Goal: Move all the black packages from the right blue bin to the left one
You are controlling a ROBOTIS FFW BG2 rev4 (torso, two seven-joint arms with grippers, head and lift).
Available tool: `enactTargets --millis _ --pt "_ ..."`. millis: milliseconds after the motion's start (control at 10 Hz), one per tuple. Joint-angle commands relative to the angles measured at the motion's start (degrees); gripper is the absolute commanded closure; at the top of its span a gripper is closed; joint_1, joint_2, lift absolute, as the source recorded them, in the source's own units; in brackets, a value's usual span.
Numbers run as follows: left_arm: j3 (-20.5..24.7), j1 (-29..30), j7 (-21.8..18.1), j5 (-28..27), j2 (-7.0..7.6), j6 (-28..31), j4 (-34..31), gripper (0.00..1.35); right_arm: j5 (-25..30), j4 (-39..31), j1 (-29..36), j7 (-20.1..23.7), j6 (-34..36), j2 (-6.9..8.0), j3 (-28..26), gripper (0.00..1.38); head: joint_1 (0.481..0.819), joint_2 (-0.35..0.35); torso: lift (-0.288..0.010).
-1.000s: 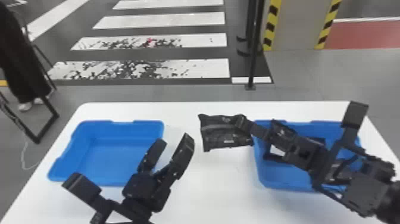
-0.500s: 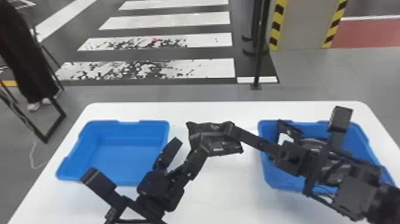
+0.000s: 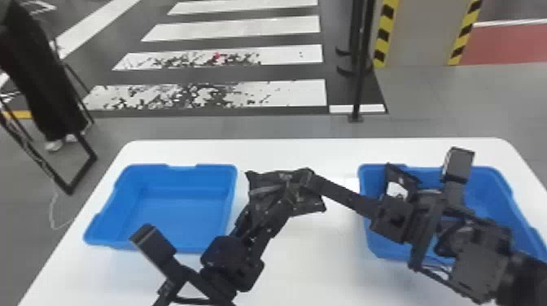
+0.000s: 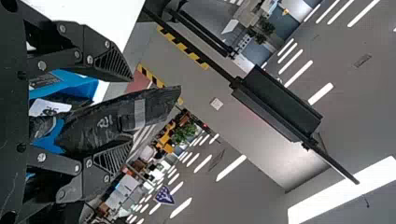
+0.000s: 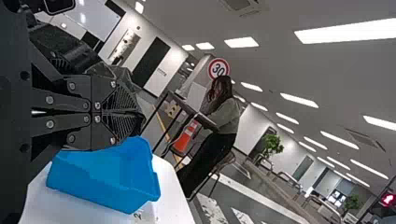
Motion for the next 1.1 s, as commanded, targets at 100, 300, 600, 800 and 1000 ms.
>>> enactTargets --millis 100,300,600,800,1000 --pt "0.14 0.48 1.08 -0.27 0.00 -1.96 -0.04 1.21 -0.39 0.39 0.00 0.22 -0.79 -0.11 0.23 1.19 0.695 0.142 -0.132" --pt "0.71 -0.08 2.83 -3.47 -0.09 -3.51 -0.04 1.21 -1.08 1.94 0.14 1.01 -3.74 -0.19 0.46 1.03 0.695 0.150 -0.132" --pt "7.68 -2.75 7.76 -16.16 -1.32 -4.21 2.91 1.21 -1.88 3.06 1.54 2.33 -9.09 -0.19 -0.69 0.07 0.695 0.172 -0.132" --pt "15.34 -9.22 12.15 -34.09 -2.02 -6.18 11.21 1.21 -1.88 3.06 2.10 2.51 -9.09 -0.19 -1.14 0.14 0.695 0.237 -0.132" --pt "17.40 -13.16 14.61 -44.26 -1.32 -8.29 16.41 1.05 -0.96 3.20 2.10 2.51 -9.09 -0.19 -1.26 0.14 0.695 0.312 -0.132"
